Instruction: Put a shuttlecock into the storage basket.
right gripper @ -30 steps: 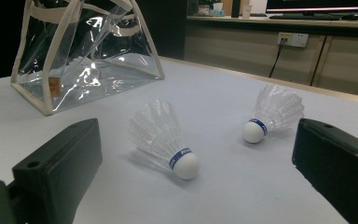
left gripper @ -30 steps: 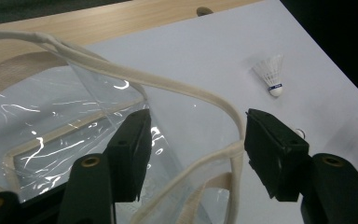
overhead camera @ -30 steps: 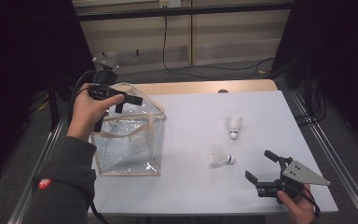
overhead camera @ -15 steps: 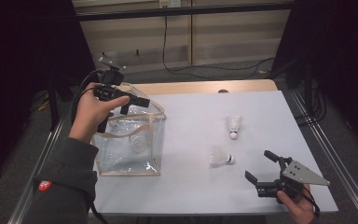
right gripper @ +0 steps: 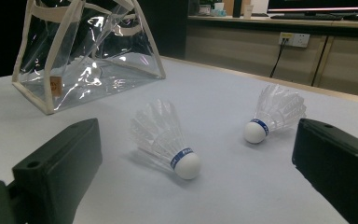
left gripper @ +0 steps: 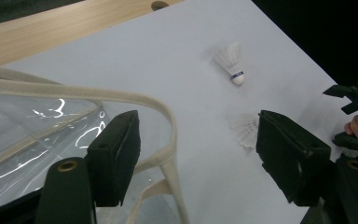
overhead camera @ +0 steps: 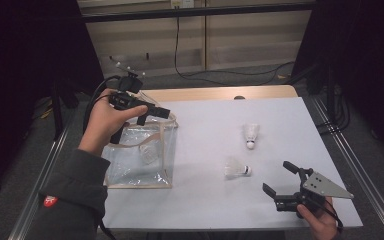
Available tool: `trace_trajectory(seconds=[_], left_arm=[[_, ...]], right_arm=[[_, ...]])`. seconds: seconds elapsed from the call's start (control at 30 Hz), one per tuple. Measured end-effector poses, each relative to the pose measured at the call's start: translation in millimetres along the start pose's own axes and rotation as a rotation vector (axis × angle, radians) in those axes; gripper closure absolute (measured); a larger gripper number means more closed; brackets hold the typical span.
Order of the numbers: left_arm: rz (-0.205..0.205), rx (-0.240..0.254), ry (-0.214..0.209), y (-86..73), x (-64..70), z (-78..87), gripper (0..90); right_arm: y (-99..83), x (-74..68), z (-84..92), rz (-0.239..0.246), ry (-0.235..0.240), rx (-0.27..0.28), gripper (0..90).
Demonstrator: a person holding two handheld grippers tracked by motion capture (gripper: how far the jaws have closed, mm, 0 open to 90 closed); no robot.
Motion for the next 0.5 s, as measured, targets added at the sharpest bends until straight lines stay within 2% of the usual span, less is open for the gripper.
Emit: trace_trajectory(seconds=[0.27, 0.5], left_arm=[[-0.028, -0.009, -0.029, 0.2, 13.0, -4.3, 26.8], [-0.032, -0.012, -0.053, 0.1, 20.8, -7.6, 24.6]], right_arm=[[0.1, -0.2, 0.6, 0.001, 0.0, -0.002, 1.4], [-0.1, -0.5, 0.3, 0.001, 0.002, -0.004, 1.4]])
Point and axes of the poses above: each handheld gripper's, and its own axes: z roughly backward along the jaws, y roughly out of its top, x roughly to its right, the point moved 7 cm from there along -z, roughly forward along the jaws, and after that the axes turned 10 degrees about y, right-handed, at the moved point
